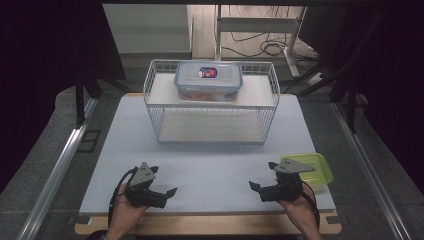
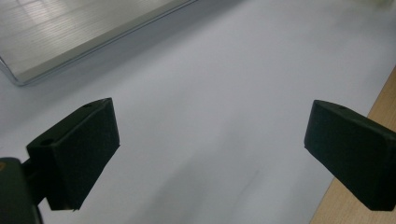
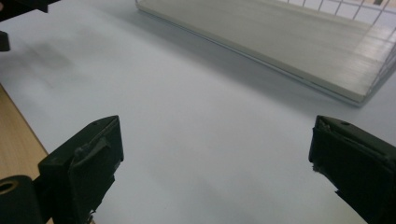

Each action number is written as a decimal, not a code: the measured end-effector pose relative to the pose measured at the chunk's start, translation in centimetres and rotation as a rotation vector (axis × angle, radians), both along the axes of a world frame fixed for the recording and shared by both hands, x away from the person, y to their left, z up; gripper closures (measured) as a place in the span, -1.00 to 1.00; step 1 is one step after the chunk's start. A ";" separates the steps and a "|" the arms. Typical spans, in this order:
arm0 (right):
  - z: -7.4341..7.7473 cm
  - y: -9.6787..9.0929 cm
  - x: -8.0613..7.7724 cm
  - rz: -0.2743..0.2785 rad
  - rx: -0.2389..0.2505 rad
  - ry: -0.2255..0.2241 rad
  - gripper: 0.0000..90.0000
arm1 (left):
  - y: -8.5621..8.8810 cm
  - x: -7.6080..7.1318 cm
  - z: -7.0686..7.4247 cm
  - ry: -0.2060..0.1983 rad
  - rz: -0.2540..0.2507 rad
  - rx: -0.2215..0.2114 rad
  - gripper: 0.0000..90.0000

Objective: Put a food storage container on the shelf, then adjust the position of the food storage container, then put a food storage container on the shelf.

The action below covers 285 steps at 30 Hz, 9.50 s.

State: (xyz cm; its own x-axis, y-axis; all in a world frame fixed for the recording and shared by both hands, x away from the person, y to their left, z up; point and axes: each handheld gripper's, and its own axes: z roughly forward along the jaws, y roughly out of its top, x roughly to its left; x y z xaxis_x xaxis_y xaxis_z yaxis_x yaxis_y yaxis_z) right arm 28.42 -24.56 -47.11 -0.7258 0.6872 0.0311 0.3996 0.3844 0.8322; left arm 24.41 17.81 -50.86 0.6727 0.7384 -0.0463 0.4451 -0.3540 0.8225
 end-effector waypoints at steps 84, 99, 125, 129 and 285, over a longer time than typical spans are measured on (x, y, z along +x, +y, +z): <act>-0.7 -14.7 4.3 -0.499 -0.125 0.198 0.98 | -0.3 0.3 -0.7 0.020 -0.017 0.038 -0.90; -0.5 -12.0 4.2 -0.430 -0.113 0.212 0.98 | -0.4 0.3 -0.7 0.022 -0.019 0.043 -0.90; -1.1 -4.7 4.4 -0.283 -0.112 0.200 0.99 | -0.6 0.3 -0.8 0.026 -0.023 0.049 -0.90; -1.1 -3.1 4.4 -0.248 -0.105 0.196 0.99 | -0.5 0.3 -0.8 0.027 -0.023 0.051 -0.90; 8.5 0.9 10.1 -0.074 0.611 0.515 0.78 | -0.7 0.5 -0.7 0.020 -0.036 0.074 -0.90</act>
